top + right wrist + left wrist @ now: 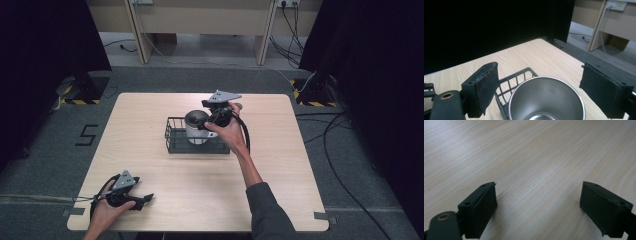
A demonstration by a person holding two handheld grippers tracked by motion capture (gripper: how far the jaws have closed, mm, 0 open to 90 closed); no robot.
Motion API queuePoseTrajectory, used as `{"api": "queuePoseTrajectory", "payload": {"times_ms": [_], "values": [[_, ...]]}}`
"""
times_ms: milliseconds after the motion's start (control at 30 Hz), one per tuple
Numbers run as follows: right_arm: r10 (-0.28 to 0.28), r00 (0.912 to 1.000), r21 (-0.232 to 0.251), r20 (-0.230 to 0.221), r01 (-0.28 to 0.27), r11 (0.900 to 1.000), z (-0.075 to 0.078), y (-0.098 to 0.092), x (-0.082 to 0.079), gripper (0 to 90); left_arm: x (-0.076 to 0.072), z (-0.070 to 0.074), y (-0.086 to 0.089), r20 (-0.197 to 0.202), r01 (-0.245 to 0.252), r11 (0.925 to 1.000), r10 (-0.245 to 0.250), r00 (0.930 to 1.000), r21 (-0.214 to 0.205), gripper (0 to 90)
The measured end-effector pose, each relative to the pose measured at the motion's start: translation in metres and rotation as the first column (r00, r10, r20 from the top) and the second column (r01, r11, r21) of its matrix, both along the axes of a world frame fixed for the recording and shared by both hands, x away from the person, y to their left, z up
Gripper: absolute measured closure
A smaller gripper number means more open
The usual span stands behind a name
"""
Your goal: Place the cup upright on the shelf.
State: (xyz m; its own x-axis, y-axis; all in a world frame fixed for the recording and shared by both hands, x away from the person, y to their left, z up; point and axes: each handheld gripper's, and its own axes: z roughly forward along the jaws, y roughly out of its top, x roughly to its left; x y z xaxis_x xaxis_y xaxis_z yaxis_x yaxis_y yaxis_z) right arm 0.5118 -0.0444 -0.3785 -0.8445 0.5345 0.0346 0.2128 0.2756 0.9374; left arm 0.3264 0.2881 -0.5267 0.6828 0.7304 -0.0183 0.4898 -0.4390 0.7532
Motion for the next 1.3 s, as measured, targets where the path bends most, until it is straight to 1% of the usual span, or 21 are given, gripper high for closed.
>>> {"api": "queuePoseTrajectory", "payload": {"times_ms": [33,67,133,233,367,467,533,600,633,700,867,900,967,1033,1200,1300], "values": [[0.0,1.0,0.003,0.004,0.0,1.0,0.001,-0.002,-0.003,15.2,0.0,0.0,0.0,0.0,0.0,1.0,0.0,1.0,0.0,13.2],[-0.009,0.9999,0.003,0.012,0.009,1.0,0.002,-0.006,-0.009,15.2,0.0,0.0,0.0,-0.001,-0.001,1.0,0.001,1.0,-0.002,13.2],[-0.011,0.9998,0.005,0.016,0.011,0.9999,0.003,-0.008,-0.011,15.2,0.0,0.0,0.0,-0.001,0.0,1.0,0.0,1.0,-0.001,13.2],[-0.019,0.9996,0.004,0.018,0.019,0.9998,0.003,-0.013,-0.019,15.2,0.0,0.0,0.0,-0.001,0.0,1.0,0.0,1.0,-0.001,13.2],[-0.015,0.9996,0.007,0.026,0.014,0.9999,0.002,-0.02,-0.029,15.2,0.0,0.0,0.0,-0.001,0.0,1.0,0.0,1.0,-0.001,13.2],[-0.014,0.9995,0.008,0.028,0.014,0.9999,0.003,-0.022,-0.032,15.2,0.0,0.0,0.0,-0.001,0.0,1.0,0.0,1.0,-0.001,13.2],[-0.013,0.9994,0.015,0.032,0.013,0.9998,0.003,-0.024,-0.037,15.3,0.0,0.0,0.0,-0.001,0.0,1.0,0.0,1.0,-0.001,13.2],[-0.011,0.9993,0.015,0.034,0.011,0.9998,0.003,-0.024,-0.039,15.3,0.0,0.0,0.0,-0.001,0.0,1.0,0.0,1.0,-0.001,13.2],[-0.007,0.9992,0.016,0.039,0.007,0.9998,0.004,-0.025,-0.043,15.2,0.0,0.0,0.0,-0.001,-0.001,1.0,0.001,1.0,-0.002,13.2],[-0.004,0.9992,0.016,0.039,0.003,0.9999,0.004,-0.025,-0.045,15.3,0.0,0.0,0.0,-0.001,0.001,1.0,-0.001,1.0,0.002,13.2],[0.006,0.9992,0.025,0.039,-0.007,0.9997,0.004,-0.024,-0.058,15.2,0.0,0.0,0.0,0.001,0.001,1.0,-0.001,1.0,0.0,13.2],[0.006,0.9992,0.025,0.039,-0.007,0.9997,0.004,-0.024,-0.058,15.2,0.0,0.0,0.0,0.001,0.001,1.0,-0.001,1.0,0.0,13.2],[-0.002,0.9994,0.025,0.035,0.001,0.9997,0.002,-0.025,-0.065,15.3,0.0,0.0,0.0,0.0,0.002,1.0,-0.002,1.0,0.001,13.2],[-0.003,0.9995,0.023,0.033,0.002,0.9997,0.002,-0.026,-0.067,15.4,0.0,0.0,0.0,0.001,0.0,1.0,0.0,1.0,0.001,13.2],[-0.008,0.9994,0.02,0.033,0.007,0.9998,0.0,-0.033,-0.077,15.4,0.0,0.0,0.0,0.002,0.0,1.0,0.0,1.0,-0.001,13.2],[-0.013,0.9994,0.022,0.032,0.012,0.9997,-0.001,-0.036,-0.08,15.5,0.0,0.0,0.0,0.001,0.0,1.0,0.0,1.0,-0.001,13.2]]}}
